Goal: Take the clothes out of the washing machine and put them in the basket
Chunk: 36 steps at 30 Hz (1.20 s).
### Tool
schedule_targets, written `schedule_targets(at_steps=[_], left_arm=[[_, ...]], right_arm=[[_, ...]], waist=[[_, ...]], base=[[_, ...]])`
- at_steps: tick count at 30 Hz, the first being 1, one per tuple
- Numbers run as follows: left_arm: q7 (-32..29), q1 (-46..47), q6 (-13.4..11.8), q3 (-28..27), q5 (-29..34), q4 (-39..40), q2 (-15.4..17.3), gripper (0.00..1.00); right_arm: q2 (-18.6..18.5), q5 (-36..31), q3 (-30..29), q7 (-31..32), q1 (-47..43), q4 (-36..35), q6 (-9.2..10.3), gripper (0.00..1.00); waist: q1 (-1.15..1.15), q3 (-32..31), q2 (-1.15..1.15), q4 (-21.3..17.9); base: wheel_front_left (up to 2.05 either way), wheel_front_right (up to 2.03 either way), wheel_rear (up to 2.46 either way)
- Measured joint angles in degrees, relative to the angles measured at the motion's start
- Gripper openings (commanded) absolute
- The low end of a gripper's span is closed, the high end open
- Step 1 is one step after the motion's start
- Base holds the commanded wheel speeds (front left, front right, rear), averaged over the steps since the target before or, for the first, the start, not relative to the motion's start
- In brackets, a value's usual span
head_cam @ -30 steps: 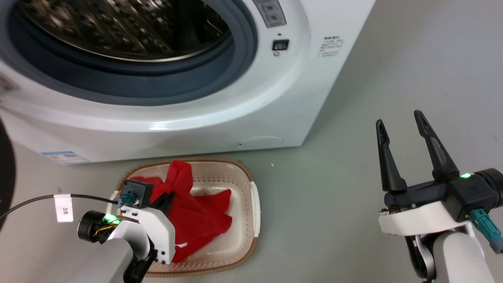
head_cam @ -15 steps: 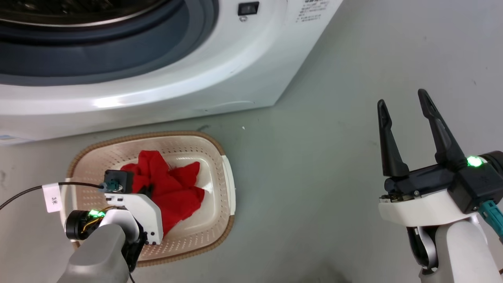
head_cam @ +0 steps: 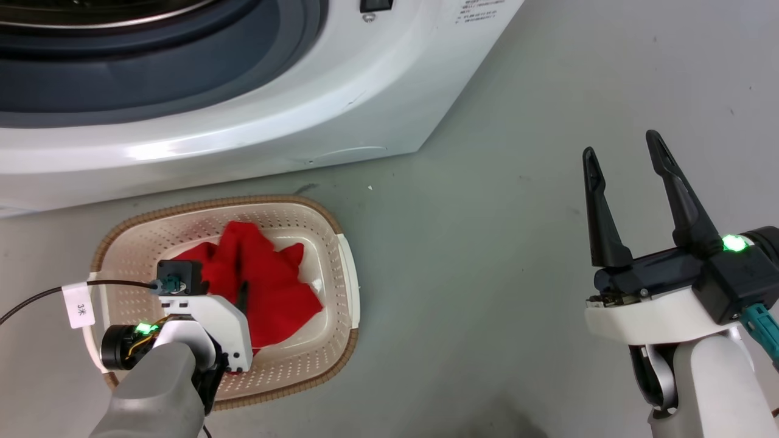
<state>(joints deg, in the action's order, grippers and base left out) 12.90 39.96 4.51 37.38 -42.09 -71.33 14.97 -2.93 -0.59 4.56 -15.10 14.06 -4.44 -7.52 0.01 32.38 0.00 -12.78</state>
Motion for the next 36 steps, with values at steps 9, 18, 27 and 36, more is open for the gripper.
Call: schedule_targets(at_steps=[9, 18, 27, 36], left_arm=[[2.0, 0.1, 0.9, -1.3, 0.6, 3.4, -1.0, 1.00], [2.2, -6.4, -3.4, -11.6, 9.2, 25.1, 0.8, 1.00], [2.2, -17.2, -6.1, -24.4, 20.2, 47.3, -1.2, 1.00], [2.2, -29.7, -6.8, -31.6, 28.0, 60.6, -3.9, 1.00]], right_arm=[[0.0, -0.8, -1.0, 0.0, -0.4, 1.5, 0.00, 1.00], [0.0, -1.6, -2.3, 0.0, -2.1, 3.0, 0.00, 1.00], [0.0, -2.2, -3.5, 0.0, -5.1, 4.4, 0.00, 1.00], [0.0, -1.9, -3.6, 0.0, -8.6, 4.8, 0.00, 1.00]], waist=[[0.00, -5.2, 0.00, 2.2], [-0.01, -13.0, 0.00, 6.5], [-0.01, -20.3, 0.00, 10.9], [-0.02, -26.4, 0.00, 12.9]], base=[[0.00, 0.00, 0.00], [0.00, 0.00, 0.00], [0.00, 0.00, 0.00], [0.00, 0.00, 0.00]])
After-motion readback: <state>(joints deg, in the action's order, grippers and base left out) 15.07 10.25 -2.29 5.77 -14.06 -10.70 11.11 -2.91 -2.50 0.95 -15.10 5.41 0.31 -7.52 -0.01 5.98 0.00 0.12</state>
